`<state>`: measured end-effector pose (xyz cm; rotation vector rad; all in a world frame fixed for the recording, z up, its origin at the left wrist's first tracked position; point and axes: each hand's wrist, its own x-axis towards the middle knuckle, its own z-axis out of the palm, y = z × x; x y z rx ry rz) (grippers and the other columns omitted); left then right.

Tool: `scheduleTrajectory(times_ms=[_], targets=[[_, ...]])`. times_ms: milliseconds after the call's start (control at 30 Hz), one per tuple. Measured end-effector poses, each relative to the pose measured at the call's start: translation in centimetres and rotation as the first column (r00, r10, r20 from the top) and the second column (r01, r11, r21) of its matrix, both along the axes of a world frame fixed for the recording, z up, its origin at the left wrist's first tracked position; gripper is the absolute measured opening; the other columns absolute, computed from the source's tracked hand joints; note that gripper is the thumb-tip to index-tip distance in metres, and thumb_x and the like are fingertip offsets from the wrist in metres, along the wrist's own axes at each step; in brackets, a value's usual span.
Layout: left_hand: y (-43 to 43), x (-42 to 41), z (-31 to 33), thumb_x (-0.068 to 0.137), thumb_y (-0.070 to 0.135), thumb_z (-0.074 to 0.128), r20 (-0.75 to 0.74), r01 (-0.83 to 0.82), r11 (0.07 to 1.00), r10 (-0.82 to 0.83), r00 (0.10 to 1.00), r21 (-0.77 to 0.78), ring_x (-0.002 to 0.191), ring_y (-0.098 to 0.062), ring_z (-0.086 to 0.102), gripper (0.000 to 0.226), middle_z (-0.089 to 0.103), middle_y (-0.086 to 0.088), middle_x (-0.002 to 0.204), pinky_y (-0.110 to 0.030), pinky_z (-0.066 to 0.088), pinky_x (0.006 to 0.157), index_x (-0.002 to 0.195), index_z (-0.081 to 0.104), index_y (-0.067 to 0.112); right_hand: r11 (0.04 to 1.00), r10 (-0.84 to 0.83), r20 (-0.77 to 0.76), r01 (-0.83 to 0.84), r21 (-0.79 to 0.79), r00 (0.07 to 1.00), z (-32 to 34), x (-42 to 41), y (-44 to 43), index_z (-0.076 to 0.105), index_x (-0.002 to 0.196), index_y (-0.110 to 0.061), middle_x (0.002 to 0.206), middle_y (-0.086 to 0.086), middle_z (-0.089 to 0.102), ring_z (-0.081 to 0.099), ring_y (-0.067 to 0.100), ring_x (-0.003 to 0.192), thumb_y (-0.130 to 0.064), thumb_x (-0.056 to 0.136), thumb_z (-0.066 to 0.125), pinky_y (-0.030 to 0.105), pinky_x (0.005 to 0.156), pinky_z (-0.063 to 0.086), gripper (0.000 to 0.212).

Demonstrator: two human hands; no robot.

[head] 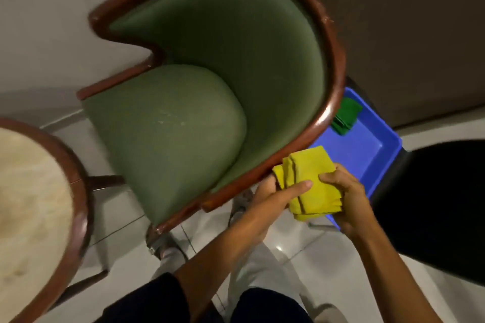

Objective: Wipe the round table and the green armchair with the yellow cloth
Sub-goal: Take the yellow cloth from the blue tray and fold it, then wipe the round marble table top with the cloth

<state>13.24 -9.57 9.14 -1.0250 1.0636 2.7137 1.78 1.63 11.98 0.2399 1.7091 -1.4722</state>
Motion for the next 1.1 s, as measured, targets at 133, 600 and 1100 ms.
scheduleTrajectory(times_ms=[133,600,1100], targets=[[-6.9,9.4,0.3,0.084,0.021,0.075,0.112,-0.271,0.948,0.291,0.95,-0.17,0.105,-0.029,0.07,0.034,0.075,-0.011,0.112,-0.046,0.058,0.091,0.116,0.067,0.011,0.941,0.338,-0.219,-0.333,0.061,0.916,0.8,7.8,-8.6,0.07,0.09,-0.016,0.087,0.006,0.074,0.069,0.018,0.08,-0.016,0.079,0.073,0.034,0.068,0.057,0.011],[-20.8,40.2,-18.0,0.095,0.031,0.059,0.452,-0.142,0.604,0.713,0.536,-0.784,0.112,-0.024,0.064,0.056,0.063,-0.007,0.131,-0.04,0.051,0.094,0.145,0.035,0.019,0.422,0.871,-0.462,-0.735,0.531,0.166,-20.1,39.6,-30.4,0.045,0.132,-0.012,0.126,0.016,0.051,0.054,0.026,0.105,-0.036,0.098,0.045,0.031,0.084,0.043,0.042],[-34.6,48.9,-28.1,0.102,0.052,0.021,0.585,0.661,0.228,0.714,0.385,-0.714,0.152,-0.027,0.006,0.059,0.012,-0.011,0.165,-0.054,0.009,0.121,0.155,0.015,0.026,0.46,0.845,-0.518,-0.312,0.831,-0.133,-28.7,43.8,-37.3,0.022,0.152,-0.005,0.16,0.017,0.024,0.021,0.031,0.148,-0.051,0.101,0.031,0.055,0.116,0.024,0.07]])
